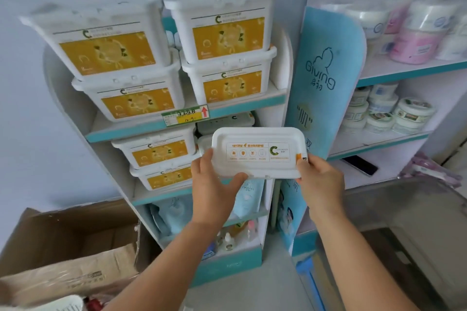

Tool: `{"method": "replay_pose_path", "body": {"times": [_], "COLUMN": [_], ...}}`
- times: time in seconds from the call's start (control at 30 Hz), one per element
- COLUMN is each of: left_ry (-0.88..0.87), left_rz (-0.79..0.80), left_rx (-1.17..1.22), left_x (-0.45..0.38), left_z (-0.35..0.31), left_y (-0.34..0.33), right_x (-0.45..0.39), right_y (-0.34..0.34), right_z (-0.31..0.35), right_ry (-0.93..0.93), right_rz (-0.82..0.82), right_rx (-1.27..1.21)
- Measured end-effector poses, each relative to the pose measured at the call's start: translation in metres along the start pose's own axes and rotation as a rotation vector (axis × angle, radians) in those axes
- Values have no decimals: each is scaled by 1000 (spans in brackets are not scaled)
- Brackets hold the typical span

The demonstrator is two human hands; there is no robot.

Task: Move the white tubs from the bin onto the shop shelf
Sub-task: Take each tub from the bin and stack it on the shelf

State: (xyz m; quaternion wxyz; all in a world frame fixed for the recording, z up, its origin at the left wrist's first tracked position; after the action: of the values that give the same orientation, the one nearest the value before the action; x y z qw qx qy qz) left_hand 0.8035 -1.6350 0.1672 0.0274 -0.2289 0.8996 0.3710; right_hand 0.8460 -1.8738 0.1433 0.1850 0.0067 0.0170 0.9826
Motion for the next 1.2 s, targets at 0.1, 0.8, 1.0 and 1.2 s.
{"method": "replay_pose_path", "body": {"times": [0.1, 0.8, 1.0, 1.2], "left_ry": [32, 111, 122, 157], "left_rz": [-20, -73, 17, 106], "left_rx": [-9, -173, -286, -421], "left_x": [-12, -75, -94, -85], "left_z": [9, 31, 31, 46], "left_y": [5, -19, -35, -60], "right_x": [-8, -53, -55, -53], "right_y": [-16, -126, -133, -132], "right_z": [7, -2, -11, -27], "right_ry": [17, 126, 146, 177], "right_rz": [7, 485, 564, 657], "right_rx": [43, 245, 343, 461]}}
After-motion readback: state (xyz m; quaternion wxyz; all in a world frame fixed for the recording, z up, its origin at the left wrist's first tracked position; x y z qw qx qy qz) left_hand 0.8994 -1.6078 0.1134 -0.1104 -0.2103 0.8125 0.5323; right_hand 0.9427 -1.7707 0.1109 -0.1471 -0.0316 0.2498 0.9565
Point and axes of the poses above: each hand's wrist, its own x-axis away from the middle knuckle, its own y-axis out of the back of the hand, z = x × y, the point moved 9 cm from there along -x, towards the middle knuckle, and after that the axes turned 12 degrees about -x, right-handed, at the moved point
